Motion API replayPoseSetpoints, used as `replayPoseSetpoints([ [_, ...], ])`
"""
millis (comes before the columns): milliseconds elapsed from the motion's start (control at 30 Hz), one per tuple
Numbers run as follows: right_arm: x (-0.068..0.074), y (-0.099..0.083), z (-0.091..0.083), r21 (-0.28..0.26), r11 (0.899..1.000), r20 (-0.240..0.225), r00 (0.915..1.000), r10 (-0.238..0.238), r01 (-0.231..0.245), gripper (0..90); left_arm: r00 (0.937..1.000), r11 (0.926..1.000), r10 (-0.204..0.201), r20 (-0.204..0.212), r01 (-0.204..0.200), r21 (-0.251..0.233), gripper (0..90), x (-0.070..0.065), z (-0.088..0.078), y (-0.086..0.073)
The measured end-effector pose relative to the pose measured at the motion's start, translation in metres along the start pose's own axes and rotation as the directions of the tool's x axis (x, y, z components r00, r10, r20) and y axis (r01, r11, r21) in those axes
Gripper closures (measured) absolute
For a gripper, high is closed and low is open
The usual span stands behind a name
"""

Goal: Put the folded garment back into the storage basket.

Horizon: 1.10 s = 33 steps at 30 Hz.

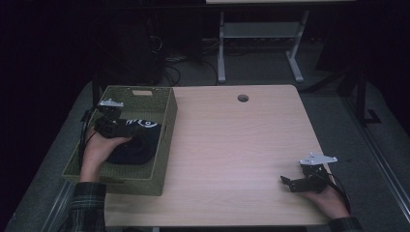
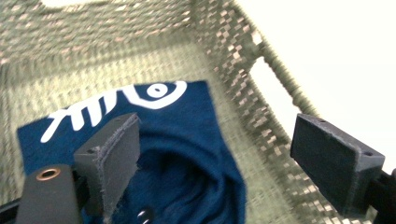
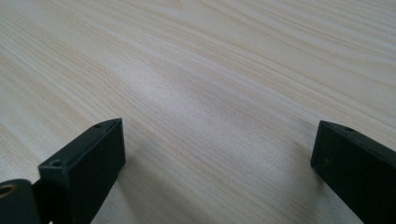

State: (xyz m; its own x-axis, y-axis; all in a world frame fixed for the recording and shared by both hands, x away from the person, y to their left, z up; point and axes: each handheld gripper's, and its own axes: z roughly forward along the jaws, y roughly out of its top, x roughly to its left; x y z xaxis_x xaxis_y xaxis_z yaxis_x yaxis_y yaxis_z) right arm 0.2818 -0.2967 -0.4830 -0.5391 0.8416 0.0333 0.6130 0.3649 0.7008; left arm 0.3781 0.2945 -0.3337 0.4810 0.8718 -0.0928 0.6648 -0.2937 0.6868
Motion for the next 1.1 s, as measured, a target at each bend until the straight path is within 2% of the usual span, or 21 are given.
replayPoseSetpoints([
  [233,0.000,0.000,0.000,0.000,1.000,0.000,1.0000,-0.001,0.001,2.7,0.9971,0.9980,0.057,0.050,-0.055,-0.031,14.6,-0.026,0.001,0.016],
  [533,0.000,0.000,0.000,0.000,1.000,0.000,1.0000,0.000,0.000,2.7,0.9901,0.9929,0.099,0.099,-0.092,-0.075,14.6,-0.061,0.008,0.031],
  [867,0.000,0.000,0.000,-0.001,1.000,0.000,1.0000,-0.002,0.002,2.7,0.9712,0.9864,0.157,0.179,-0.145,-0.077,14.6,-0.104,0.031,0.039],
  [967,0.000,0.000,0.000,-0.001,1.000,-0.001,1.0000,-0.001,0.001,2.7,0.9623,0.9843,0.172,0.211,-0.158,-0.077,14.6,-0.115,0.038,0.039],
  [1100,0.000,0.000,0.000,-0.001,1.000,-0.001,1.0000,-0.002,0.002,2.7,0.9515,0.9791,0.200,0.233,-0.186,-0.081,14.6,-0.130,0.045,0.038],
])
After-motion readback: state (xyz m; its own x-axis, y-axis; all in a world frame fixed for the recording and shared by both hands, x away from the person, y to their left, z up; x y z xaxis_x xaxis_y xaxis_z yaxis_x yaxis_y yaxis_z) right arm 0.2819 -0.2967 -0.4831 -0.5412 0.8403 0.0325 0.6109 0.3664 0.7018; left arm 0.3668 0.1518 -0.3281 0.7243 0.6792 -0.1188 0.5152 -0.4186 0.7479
